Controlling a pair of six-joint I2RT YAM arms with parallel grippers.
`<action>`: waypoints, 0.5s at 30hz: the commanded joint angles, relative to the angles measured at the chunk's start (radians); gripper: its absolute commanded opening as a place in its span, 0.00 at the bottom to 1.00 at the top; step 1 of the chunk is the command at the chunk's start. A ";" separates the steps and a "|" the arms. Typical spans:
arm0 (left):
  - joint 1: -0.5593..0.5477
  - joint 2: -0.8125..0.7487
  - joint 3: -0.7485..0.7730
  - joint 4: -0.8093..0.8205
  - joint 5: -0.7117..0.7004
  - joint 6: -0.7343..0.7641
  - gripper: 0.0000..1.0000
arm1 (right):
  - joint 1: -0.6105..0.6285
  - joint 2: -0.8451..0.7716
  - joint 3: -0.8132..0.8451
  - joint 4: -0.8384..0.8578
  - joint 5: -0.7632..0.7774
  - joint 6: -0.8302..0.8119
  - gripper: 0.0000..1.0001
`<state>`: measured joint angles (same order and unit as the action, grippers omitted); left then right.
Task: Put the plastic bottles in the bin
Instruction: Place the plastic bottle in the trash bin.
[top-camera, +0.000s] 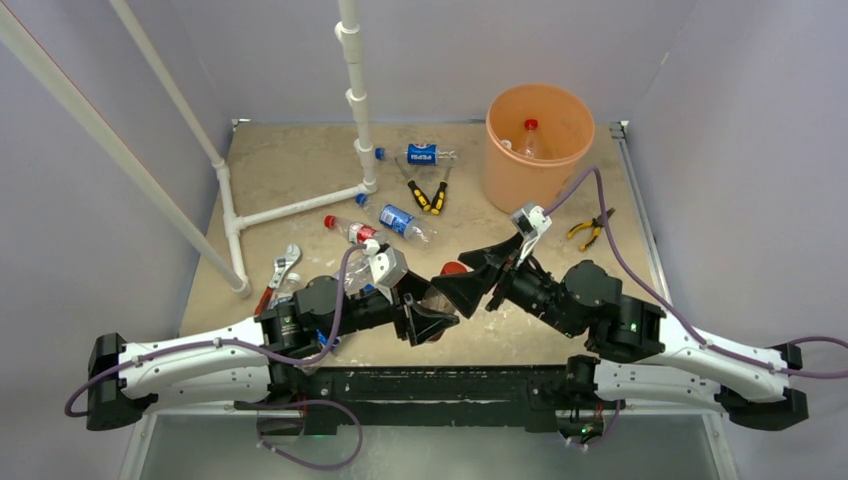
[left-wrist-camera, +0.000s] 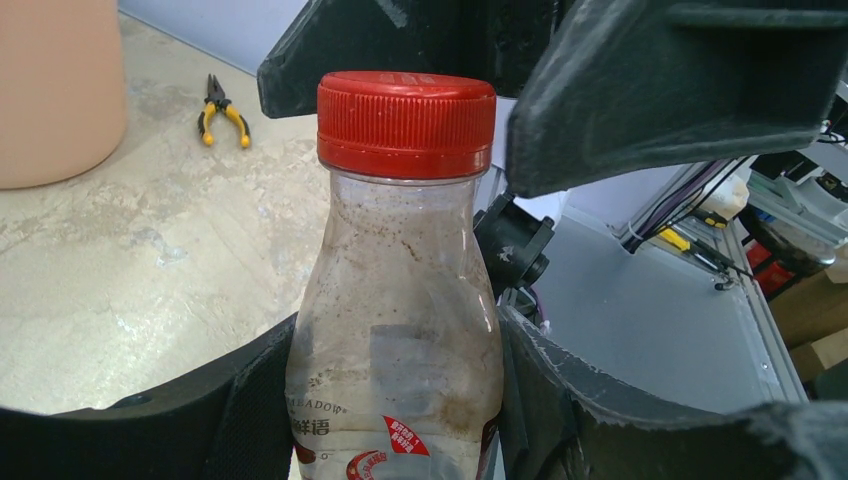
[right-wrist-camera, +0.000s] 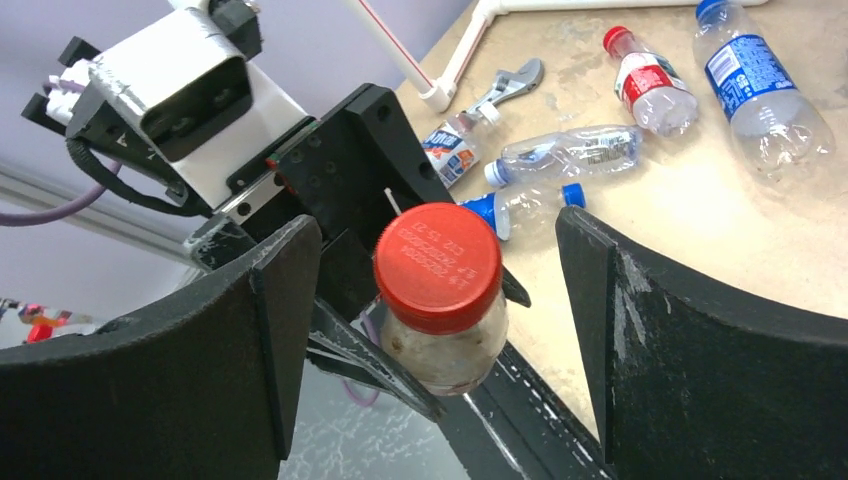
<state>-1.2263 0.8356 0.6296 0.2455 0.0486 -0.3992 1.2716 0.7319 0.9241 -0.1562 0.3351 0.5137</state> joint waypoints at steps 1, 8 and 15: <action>-0.006 -0.027 -0.005 0.040 0.012 0.021 0.00 | 0.003 -0.026 -0.020 -0.016 0.064 0.044 0.88; -0.006 -0.033 -0.011 0.045 0.015 0.024 0.00 | 0.003 0.043 -0.013 0.000 -0.032 0.042 0.76; -0.006 -0.041 -0.008 0.034 0.017 0.026 0.00 | 0.003 0.069 -0.012 0.013 -0.032 0.036 0.45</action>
<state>-1.2259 0.8169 0.6224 0.2382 0.0463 -0.3985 1.2720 0.8131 0.9047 -0.1661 0.3096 0.5552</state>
